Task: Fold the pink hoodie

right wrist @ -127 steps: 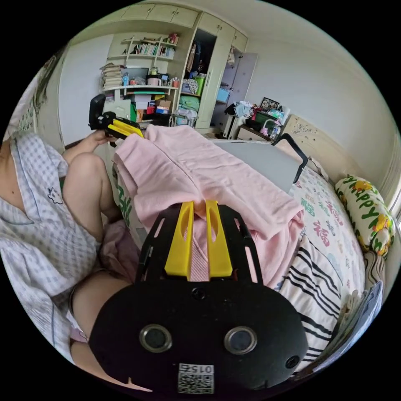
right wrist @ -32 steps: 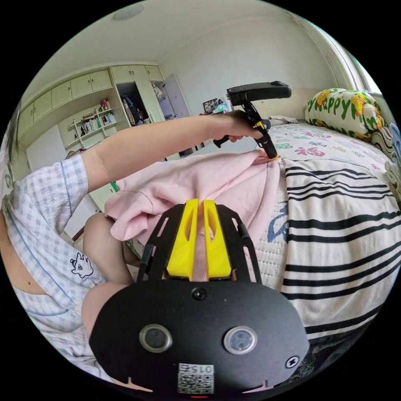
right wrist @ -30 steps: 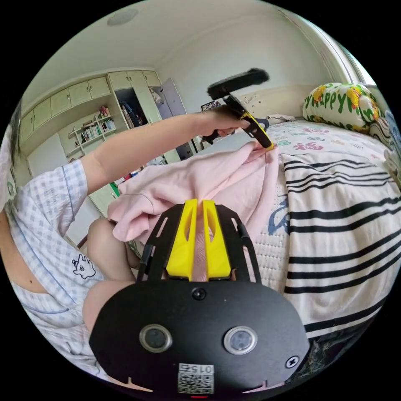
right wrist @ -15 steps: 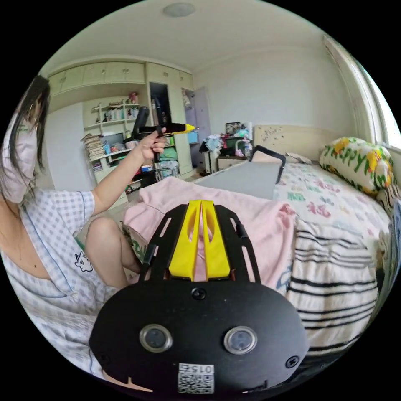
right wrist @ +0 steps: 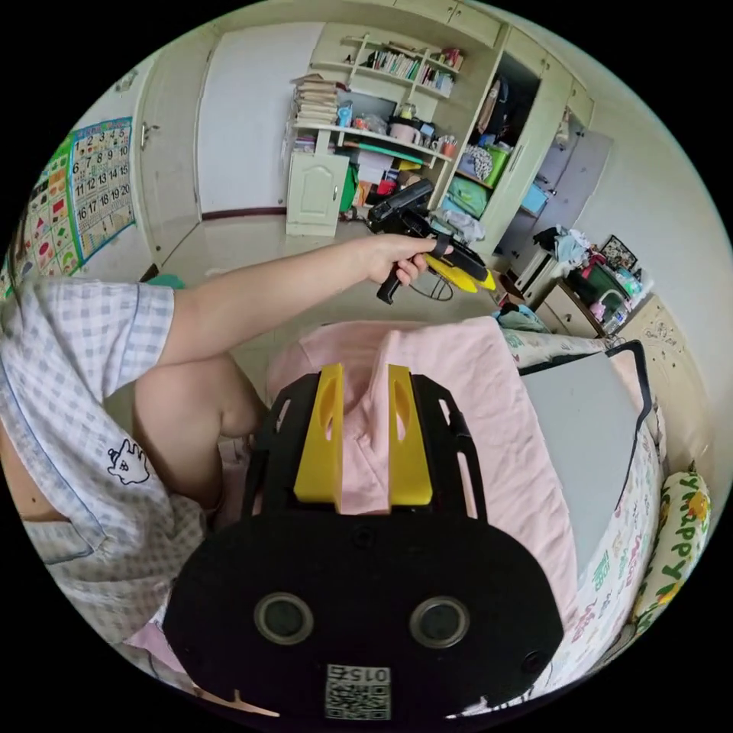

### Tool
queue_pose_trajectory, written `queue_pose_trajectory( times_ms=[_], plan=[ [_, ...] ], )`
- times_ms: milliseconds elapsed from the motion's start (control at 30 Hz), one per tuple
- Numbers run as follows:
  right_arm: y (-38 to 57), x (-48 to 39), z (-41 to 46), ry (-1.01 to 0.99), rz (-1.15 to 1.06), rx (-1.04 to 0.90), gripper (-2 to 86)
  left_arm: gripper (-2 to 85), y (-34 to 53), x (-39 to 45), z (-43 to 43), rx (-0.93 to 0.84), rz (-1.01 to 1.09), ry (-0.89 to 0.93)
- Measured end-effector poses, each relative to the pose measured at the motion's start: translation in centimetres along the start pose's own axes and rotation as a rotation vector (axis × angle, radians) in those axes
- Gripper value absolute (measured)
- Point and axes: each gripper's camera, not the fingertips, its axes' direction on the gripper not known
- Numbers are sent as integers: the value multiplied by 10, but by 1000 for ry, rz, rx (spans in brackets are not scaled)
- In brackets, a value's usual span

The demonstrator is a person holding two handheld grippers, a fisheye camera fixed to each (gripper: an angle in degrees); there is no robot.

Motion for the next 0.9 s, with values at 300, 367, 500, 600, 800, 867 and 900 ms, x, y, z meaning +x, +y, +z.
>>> queue_pose_trajectory(
  times_ms=[300, 367, 500, 600, 800, 867, 900],
  plan=[
    [-49, -12, 72, 55, -37, -91, 60, 95, -41, -57, 13, -164, -66, 180],
    [-53, -18, 82, 85, -49, -120, 48, 62, -46, -67, 6, -193, -54, 233],
    [-55, -25, 77, 108, -50, -78, 39, 0, -51, -72, 9, -287, -10, 409],
    [-54, -31, 70, 34, -70, -34, 36, -6, -53, -73, 13, -316, -28, 361],
    [-53, -53, 72, 50, -142, -63, 22, -9, -49, -82, 45, -210, -212, 329],
    [-52, -58, 70, 62, -136, -70, 17, -9, -53, -78, 40, -182, -214, 297],
    [-52, -59, 70, 62, -134, -73, 17, -9, -54, -76, 38, -174, -205, 289]
  ],
)
